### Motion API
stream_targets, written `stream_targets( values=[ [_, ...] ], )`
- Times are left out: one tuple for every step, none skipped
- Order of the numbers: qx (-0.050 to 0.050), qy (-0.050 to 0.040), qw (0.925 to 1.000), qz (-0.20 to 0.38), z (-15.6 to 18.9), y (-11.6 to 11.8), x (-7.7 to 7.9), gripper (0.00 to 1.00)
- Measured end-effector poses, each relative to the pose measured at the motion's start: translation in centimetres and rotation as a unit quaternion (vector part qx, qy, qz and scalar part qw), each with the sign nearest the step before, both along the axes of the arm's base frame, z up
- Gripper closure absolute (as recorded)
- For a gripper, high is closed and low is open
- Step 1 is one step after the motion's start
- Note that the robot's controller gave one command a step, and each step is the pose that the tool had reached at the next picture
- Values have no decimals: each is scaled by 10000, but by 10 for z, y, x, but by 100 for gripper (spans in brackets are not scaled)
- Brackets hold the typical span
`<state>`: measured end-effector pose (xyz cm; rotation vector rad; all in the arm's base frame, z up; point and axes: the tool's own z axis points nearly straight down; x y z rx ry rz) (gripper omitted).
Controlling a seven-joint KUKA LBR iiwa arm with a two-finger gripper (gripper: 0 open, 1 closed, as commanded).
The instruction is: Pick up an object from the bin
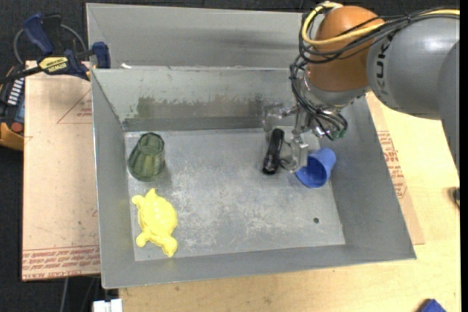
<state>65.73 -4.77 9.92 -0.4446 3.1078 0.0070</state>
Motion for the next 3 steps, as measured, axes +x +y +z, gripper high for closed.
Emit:
stream_targets(
  values=[
    [-17, -67, 9684, 2492, -30, 25, -4, 0],
    [10, -31, 9925, 1220, -28, 24, -1, 100],
    [10, -31, 9925, 1219, -28, 24, -1, 100]
  ],
)
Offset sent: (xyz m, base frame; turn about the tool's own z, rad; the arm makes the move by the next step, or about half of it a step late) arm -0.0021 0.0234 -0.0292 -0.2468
